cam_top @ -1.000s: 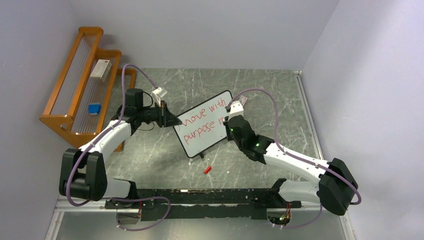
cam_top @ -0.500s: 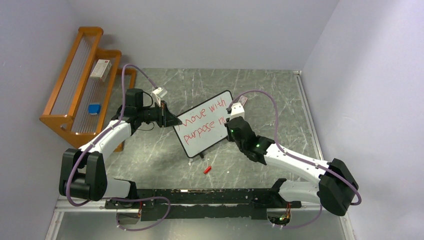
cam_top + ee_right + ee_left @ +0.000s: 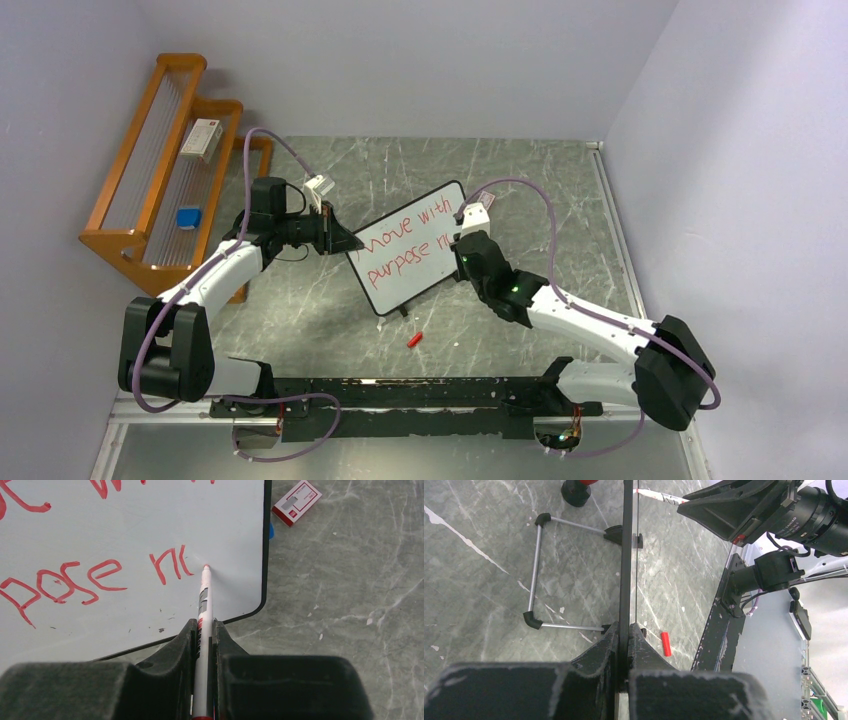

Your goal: Write a sentence on the whiteboard

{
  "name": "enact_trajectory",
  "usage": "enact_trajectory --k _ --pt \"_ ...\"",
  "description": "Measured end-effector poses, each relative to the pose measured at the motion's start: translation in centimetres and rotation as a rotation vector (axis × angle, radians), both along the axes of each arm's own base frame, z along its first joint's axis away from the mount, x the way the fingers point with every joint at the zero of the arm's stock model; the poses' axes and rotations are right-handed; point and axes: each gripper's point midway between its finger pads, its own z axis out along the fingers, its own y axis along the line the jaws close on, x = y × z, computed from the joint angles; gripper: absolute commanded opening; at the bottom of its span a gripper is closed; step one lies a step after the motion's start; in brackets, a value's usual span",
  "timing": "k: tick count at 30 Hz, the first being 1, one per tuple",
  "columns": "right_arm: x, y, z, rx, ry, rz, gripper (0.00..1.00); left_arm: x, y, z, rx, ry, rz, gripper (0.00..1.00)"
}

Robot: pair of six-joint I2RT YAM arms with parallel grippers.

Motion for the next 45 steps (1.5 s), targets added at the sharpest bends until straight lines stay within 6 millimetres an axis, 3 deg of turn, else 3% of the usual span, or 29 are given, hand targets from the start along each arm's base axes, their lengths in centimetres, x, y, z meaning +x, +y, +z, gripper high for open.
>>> enact_trajectory --k 25,45 --pt "1.1 1.0 1.8 0.024 -0.039 0.017 0.0 0.0 0.0 0.0 0.0 -0.001 -0.001 0.05" --pt "0.6 1.9 2.0 0.055 -0.027 0.067 0.0 0.0 0.0 0.0 0.002 0.0 0.001 0.05"
